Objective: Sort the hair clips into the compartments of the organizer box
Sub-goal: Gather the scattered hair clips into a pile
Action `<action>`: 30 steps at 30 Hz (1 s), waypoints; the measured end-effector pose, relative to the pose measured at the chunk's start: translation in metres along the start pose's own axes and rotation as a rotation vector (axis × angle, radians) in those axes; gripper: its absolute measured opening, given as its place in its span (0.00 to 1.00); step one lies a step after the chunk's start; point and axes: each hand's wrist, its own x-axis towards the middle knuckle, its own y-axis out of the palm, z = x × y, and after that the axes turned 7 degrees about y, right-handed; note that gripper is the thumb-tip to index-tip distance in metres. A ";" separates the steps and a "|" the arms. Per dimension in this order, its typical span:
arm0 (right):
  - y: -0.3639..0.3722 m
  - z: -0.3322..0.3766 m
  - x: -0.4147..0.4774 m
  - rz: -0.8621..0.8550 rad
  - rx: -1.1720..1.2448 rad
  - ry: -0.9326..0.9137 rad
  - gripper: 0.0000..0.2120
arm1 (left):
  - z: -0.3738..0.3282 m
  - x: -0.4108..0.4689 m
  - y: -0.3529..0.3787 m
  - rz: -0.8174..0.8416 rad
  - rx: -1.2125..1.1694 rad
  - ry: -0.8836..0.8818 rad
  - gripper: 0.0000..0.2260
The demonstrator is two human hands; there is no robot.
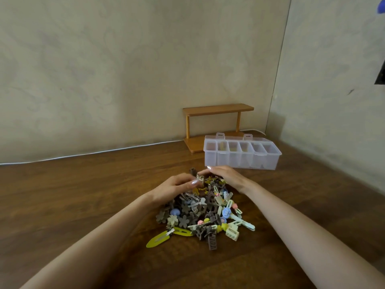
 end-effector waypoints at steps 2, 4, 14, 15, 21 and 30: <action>-0.004 0.000 -0.007 0.053 0.035 0.009 0.19 | 0.004 0.008 -0.003 -0.167 0.003 -0.011 0.20; -0.007 -0.001 -0.011 -0.022 0.064 -0.007 0.18 | 0.009 0.020 -0.008 -0.270 0.046 -0.073 0.23; -0.033 -0.023 -0.037 -0.417 -0.437 0.280 0.12 | 0.012 0.049 -0.005 0.045 0.171 -0.278 0.38; -0.029 -0.021 -0.038 -0.388 -0.421 0.253 0.12 | 0.012 0.046 -0.004 0.084 0.153 -0.254 0.39; -0.011 -0.012 -0.043 -0.244 -0.433 0.071 0.12 | -0.004 0.024 0.007 0.182 0.091 -0.227 0.41; -0.014 -0.002 -0.055 -0.177 -0.198 0.047 0.13 | -0.012 -0.002 0.008 0.016 0.014 -0.116 0.41</action>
